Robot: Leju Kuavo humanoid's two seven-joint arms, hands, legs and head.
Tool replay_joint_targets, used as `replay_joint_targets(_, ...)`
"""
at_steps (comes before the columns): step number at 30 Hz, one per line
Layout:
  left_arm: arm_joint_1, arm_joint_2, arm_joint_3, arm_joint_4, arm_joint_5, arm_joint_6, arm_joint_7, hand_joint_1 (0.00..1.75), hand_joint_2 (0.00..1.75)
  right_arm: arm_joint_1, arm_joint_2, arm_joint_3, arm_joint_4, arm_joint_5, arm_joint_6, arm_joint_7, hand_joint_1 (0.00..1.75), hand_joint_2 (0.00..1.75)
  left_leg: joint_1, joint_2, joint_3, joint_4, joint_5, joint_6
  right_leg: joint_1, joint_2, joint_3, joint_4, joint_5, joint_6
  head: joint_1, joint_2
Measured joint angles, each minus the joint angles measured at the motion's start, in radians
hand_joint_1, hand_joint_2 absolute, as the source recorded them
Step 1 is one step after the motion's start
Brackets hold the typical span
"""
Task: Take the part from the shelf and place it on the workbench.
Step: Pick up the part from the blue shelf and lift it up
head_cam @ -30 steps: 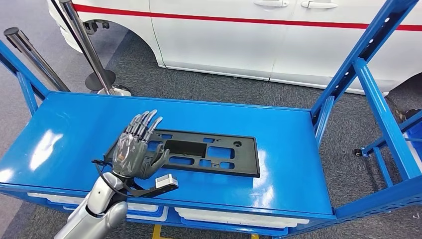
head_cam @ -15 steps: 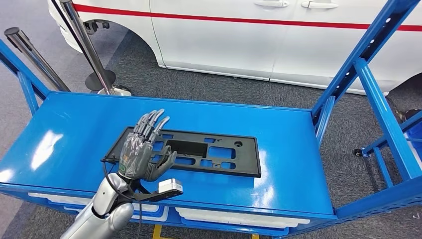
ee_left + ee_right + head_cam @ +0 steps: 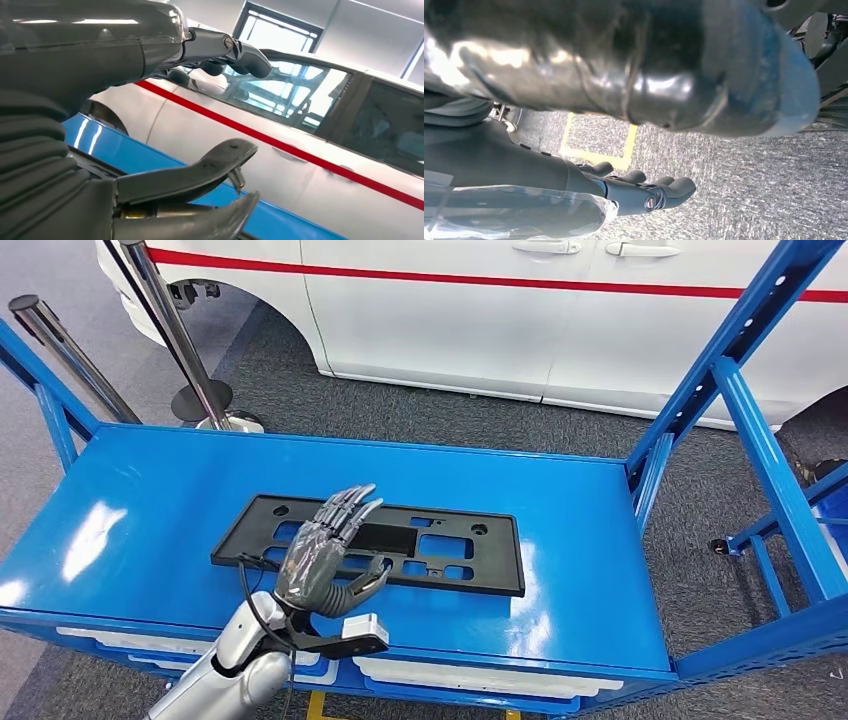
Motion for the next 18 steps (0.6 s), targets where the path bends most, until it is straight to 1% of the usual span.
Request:
replay_joint_targets(4, -0.009, -0.007, -0.02, 0.007, 0.012, 0.006, -0.009, 0.0, 0.0, -0.001, -0.002, 0.004, 0.0, 0.002, 0.0, 0.0, 0.0, 0.0, 0.0, 0.0, 0.0, 0.0, 0.0, 0.0, 0.0, 0.0, 0.0, 0.0, 0.0, 0.0, 0.0, 0.0)
replay_joint_targets(11, -0.014, -0.018, -0.044, 0.008, 0.012, 0.072, -0.041, 0.0, 0.0, -0.003, -0.002, 0.006, 0.002, 0.007, 0.0, 0.0, 0.0, 0.0, 0.0, 0.0, 0.0, 0.0, 0.0, 0.0, 0.0, 0.0, 0.0, 0.0, 0.0, 0.0, 0.0, 0.0)
replay_joint_targets(18, -0.022, -0.023, -0.069, 0.008, 0.041, 0.066, -0.057, 0.0, 0.0, -0.004, -0.002, 0.006, 0.004, 0.012, 0.0, 0.0, 0.0, 0.0, 0.0, 0.0, 0.0, 0.0, 0.0, 0.0, 0.0, 0.0, 0.001, 0.0, 0.0, 0.0, 0.0, 0.0)
